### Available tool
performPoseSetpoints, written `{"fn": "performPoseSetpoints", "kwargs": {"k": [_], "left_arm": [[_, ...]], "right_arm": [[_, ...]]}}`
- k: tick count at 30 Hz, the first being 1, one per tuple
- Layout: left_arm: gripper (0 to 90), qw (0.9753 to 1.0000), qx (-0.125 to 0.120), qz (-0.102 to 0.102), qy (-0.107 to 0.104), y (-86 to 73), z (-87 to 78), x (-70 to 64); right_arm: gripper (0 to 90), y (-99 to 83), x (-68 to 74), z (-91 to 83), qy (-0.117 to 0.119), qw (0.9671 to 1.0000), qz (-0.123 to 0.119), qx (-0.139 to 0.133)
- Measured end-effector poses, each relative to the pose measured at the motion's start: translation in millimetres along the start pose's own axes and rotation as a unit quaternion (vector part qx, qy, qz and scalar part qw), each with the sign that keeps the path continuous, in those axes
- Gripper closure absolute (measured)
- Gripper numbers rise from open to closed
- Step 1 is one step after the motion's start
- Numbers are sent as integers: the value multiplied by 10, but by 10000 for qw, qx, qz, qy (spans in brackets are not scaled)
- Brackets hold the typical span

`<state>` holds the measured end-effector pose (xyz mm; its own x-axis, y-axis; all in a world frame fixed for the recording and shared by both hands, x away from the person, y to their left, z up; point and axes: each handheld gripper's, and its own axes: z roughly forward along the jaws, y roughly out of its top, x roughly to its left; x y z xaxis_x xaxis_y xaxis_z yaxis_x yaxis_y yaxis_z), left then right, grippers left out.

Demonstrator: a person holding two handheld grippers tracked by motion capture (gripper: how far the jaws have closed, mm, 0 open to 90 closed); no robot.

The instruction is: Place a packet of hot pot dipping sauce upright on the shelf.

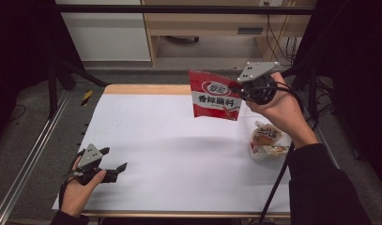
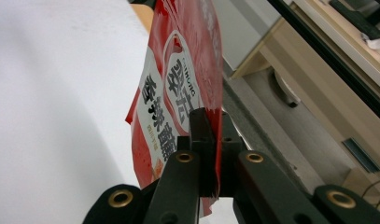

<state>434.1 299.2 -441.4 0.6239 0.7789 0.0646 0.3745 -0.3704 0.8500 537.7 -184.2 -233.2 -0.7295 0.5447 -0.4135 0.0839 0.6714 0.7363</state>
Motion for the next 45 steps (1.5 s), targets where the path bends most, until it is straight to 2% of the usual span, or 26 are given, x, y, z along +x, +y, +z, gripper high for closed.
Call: {"fn": "performPoseSetpoints", "kwargs": {"k": [6,12,18,29,35,40,45], "left_arm": [[94,10000,69,52,-18,-8,4,-24],[94,9997,153,172,-46,-3,29,-54],[94,9997,159,153,-58,-8,27,-57],[94,9998,144,140,-36,-5,12,-45],[94,9998,177,124,-22,-11,21,-38],[94,9998,168,95,-23,-12,21,-29],[94,9998,190,83,-28,-19,31,-33]], "right_arm": [[899,-73,-126,-10,-284,9993,229,-2],[899,-132,-207,-63,-467,9980,410,-95],[899,-199,-269,-91,-642,9964,557,-62],[899,-365,-351,-177,-829,9928,860,-54],[899,-489,-393,-199,-907,9916,924,-23],[899,-662,-439,-228,-1083,9878,1115,-4],[899,-833,-479,-272,-1196,9846,1264,176]]}}
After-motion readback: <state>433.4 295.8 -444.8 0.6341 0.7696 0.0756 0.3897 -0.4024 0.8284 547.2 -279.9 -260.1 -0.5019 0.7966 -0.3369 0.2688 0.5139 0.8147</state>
